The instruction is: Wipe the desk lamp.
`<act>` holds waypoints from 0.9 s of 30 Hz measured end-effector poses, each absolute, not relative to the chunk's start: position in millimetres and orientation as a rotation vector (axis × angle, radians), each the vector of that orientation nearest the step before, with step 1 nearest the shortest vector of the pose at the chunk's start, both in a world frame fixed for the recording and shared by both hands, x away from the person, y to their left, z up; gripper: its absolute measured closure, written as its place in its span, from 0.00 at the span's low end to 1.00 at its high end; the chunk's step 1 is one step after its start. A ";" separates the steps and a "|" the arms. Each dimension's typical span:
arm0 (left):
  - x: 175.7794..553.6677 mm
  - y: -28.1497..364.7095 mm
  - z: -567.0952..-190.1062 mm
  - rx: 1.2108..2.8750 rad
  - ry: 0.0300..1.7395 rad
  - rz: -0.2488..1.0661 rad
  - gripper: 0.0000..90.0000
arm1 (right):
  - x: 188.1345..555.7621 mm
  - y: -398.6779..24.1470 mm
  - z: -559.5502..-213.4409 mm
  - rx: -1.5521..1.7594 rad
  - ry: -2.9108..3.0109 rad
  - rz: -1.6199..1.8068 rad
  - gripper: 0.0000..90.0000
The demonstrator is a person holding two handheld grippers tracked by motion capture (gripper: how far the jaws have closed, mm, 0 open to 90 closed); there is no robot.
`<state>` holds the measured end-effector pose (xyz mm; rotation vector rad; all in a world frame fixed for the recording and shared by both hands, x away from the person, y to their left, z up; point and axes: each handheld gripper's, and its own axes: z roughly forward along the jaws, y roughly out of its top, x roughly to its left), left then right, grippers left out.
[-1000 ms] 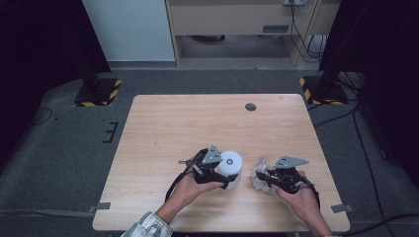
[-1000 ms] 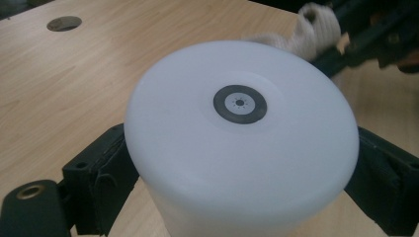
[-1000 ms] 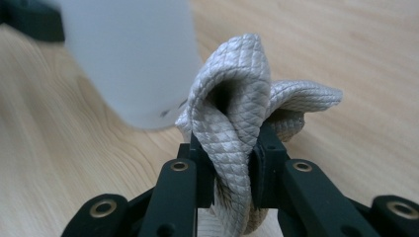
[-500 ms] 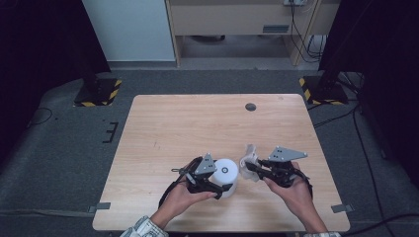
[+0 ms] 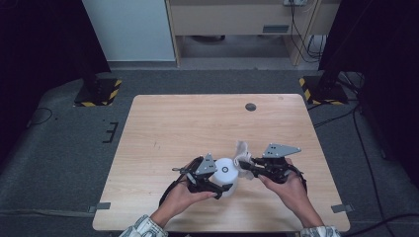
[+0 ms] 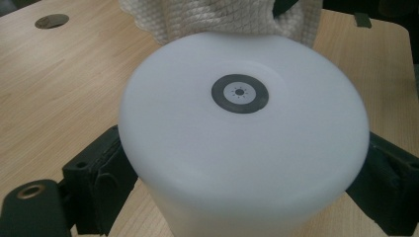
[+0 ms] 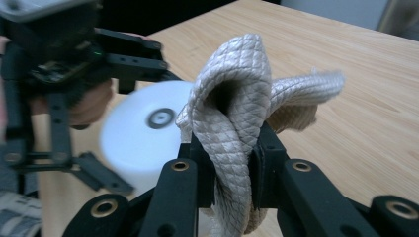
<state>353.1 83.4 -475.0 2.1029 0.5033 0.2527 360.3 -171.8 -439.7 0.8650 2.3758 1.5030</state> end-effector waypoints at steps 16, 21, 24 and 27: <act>355.4 85.2 -476.8 2.108 0.508 0.270 0.09 | 376.2 -163.7 -497.4 0.976 2.509 1.351 0.85; 356.3 84.7 -476.1 2.115 0.506 0.265 0.09 | 374.3 -165.9 -491.0 0.972 2.489 1.369 0.85; 356.3 84.8 -476.1 2.114 0.508 0.264 0.09 | 370.8 -168.7 -472.4 0.945 2.429 1.443 0.85; 356.1 84.5 -476.0 2.116 0.510 0.266 0.09 | 370.1 -167.4 -460.6 0.925 2.399 1.460 0.85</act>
